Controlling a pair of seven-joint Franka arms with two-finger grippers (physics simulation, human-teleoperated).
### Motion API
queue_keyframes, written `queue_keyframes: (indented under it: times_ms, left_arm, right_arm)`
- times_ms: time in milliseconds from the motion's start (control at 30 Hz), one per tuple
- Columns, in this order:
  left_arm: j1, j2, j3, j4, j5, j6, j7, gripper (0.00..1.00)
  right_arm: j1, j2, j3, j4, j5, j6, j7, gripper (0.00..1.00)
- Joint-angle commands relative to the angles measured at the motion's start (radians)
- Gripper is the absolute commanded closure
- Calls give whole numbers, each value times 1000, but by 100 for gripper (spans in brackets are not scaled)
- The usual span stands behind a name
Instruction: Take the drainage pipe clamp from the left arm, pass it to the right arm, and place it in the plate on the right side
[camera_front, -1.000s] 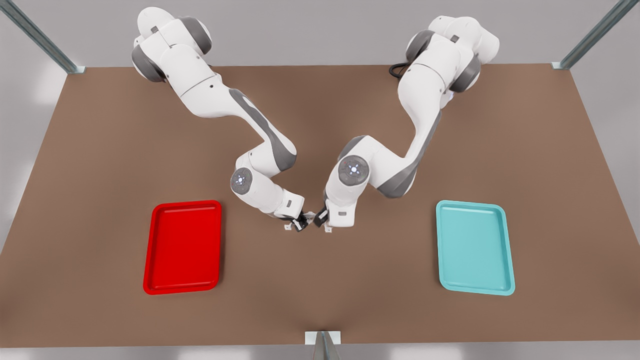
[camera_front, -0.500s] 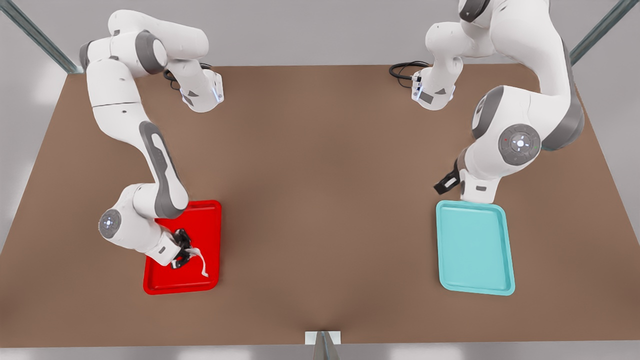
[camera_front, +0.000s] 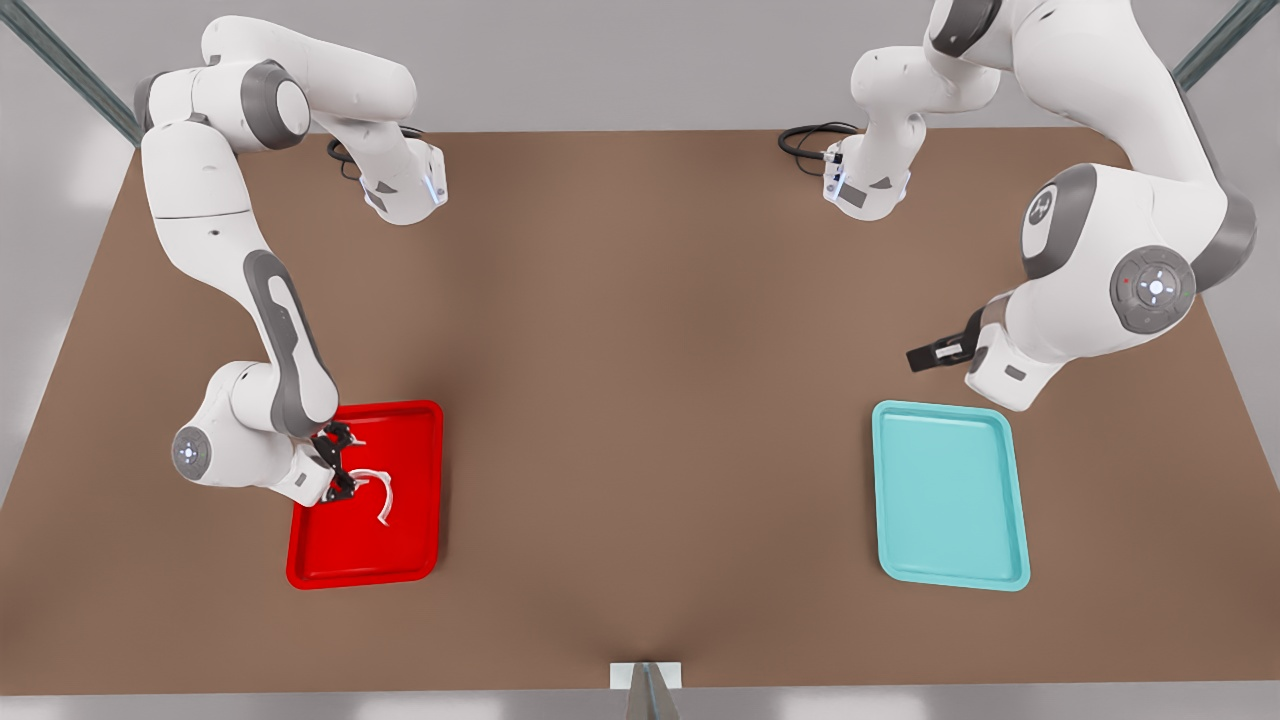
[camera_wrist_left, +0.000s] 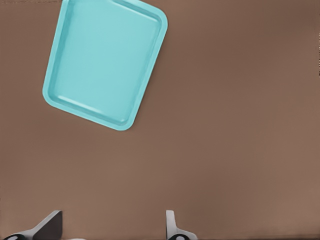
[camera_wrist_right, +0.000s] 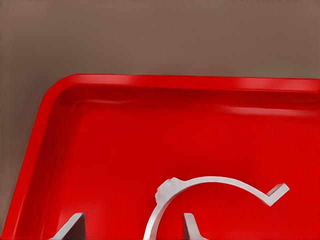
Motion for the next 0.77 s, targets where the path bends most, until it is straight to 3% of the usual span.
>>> queue_keyframes:
  times_ms: [0, 100, 167, 200, 367, 533, 600, 733]
  left_arm:
    - [3, -1, 0, 1, 1, -10, 333, 0]
    - [2, -3, 0, 1, -1, -11, 331, 0]
    - [2, -3, 1, 1, 1, -11, 331, 0]
    - [0, -3, 0, 1, 1, -10, 331, 0]
    - [-3, 23, 0, 45, 2, -1, 331, 0]
    - [14, 33, -2, 67, -2, 44, 331, 0]
    - [20, 33, 0, 67, -4, 44, 331, 0]
    - [20, 33, 0, 65, -4, 44, 331, 0]
  right_arm:
    - [0, -5, 2, 5, 1, -22, -119, 0]
    - [26, -149, 5, 39, -8, -71, -109, 0]
    - [43, -278, 1, 50, -46, -93, 67, 0]
    - [43, -298, 1, 73, -92, -127, 257, 0]
    - [124, -309, 1, 224, -305, -564, 1924, 0]
    - [57, -358, -30, 329, -164, -682, 1945, 0]
    - [63, -557, -21, 169, -230, -687, 1945, 0]
    - [63, -634, -22, 117, -220, -705, 1935, 0]
